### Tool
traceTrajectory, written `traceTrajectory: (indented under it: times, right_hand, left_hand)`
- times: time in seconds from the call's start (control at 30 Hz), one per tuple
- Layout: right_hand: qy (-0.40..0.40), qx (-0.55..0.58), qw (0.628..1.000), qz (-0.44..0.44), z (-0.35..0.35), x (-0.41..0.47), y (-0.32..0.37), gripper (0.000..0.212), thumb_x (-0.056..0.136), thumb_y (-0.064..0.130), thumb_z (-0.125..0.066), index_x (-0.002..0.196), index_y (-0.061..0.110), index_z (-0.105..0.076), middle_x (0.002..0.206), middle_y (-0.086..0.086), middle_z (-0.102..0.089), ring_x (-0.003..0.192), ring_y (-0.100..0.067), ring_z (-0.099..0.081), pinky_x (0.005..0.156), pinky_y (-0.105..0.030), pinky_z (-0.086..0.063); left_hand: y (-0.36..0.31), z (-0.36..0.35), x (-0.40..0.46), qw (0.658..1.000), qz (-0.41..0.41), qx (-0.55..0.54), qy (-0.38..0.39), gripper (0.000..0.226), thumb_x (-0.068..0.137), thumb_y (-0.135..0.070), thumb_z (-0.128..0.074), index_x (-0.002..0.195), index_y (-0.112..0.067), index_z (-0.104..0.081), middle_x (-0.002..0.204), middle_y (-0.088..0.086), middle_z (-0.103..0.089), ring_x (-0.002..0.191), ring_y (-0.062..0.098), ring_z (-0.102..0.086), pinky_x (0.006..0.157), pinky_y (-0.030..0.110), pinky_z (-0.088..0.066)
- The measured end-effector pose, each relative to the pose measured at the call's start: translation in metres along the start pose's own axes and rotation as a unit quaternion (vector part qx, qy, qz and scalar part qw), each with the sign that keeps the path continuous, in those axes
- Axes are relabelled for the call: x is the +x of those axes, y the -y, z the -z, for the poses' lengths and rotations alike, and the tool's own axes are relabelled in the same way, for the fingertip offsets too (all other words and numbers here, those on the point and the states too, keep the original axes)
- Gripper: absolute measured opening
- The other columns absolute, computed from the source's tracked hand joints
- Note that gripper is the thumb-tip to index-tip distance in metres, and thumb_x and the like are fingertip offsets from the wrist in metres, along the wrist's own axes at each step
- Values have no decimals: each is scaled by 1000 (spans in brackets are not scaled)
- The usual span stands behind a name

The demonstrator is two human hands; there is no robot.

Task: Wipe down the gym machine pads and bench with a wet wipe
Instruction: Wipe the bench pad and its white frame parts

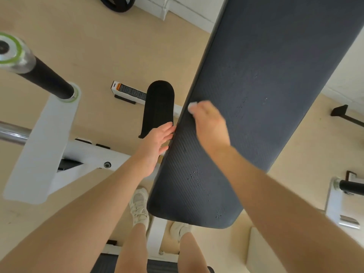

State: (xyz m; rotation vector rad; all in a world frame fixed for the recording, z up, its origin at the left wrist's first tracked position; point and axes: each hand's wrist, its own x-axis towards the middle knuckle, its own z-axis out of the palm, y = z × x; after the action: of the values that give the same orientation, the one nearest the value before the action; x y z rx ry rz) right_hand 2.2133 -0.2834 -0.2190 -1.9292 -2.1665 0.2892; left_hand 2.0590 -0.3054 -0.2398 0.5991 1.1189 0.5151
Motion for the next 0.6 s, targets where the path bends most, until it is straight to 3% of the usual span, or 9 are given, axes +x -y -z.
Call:
traceTrajectory:
  times: [0.07,0.13,0.23,0.3,0.4,0.5,0.6]
  right_hand:
    - [92,43,995,3,-14,-35,10,26,95,10,-41,114,8,-58,112,-9,-55,100,-21,-51,85,-27,-42]
    - [142,52,988,32,-25,-64,15,31,98,19,-34,118,10,-56,115,-8,-55,103,-21,-49,88,-35,-43]
    - [213,32,975,54,-34,-92,25,36,94,10,-44,130,11,-48,127,-7,-50,113,-21,-47,95,-34,-43]
    - [260,15,963,75,-35,-103,26,45,90,4,-49,134,12,-42,130,-5,-46,115,-21,-45,96,-32,-44]
    - [201,19,974,99,-26,-88,19,39,86,-1,-55,123,11,-53,113,-8,-54,100,-23,-54,82,-32,-51]
    - [22,46,997,55,-14,-52,2,28,75,-11,-66,99,4,-64,86,-11,-59,71,-22,-59,60,-24,-48]
    - [-19,61,998,7,-6,-27,-7,24,84,-6,-56,106,2,-62,97,-13,-59,83,-23,-55,70,-27,-49]
  left_hand:
    - [6,2,-3,999,-1,-37,-5,44,101,-27,-18,143,-15,-28,147,1,-36,136,16,-33,114,39,-21]
    - [14,5,-7,1000,-7,-7,-21,43,99,-32,-29,139,-18,-36,146,2,-38,136,18,-32,114,39,-21]
    - [30,3,-19,995,-12,90,-43,41,98,-28,-31,138,-20,-38,145,0,-37,135,16,-30,111,34,-22]
    - [40,0,-27,994,-17,96,-50,40,100,-26,-28,139,-20,-36,142,-4,-38,133,12,-31,108,30,-23]
    - [46,-10,-32,997,14,48,-53,41,100,-31,-27,141,-24,-34,138,-10,-38,131,8,-32,106,27,-25]
    - [58,-16,-24,993,26,90,-65,43,101,-35,-24,144,-33,-26,151,-8,-26,140,13,-22,116,39,-16]
    - [68,-18,-23,993,21,83,-80,46,99,-45,-22,144,-38,-23,153,-11,-21,142,13,-16,118,45,-9]
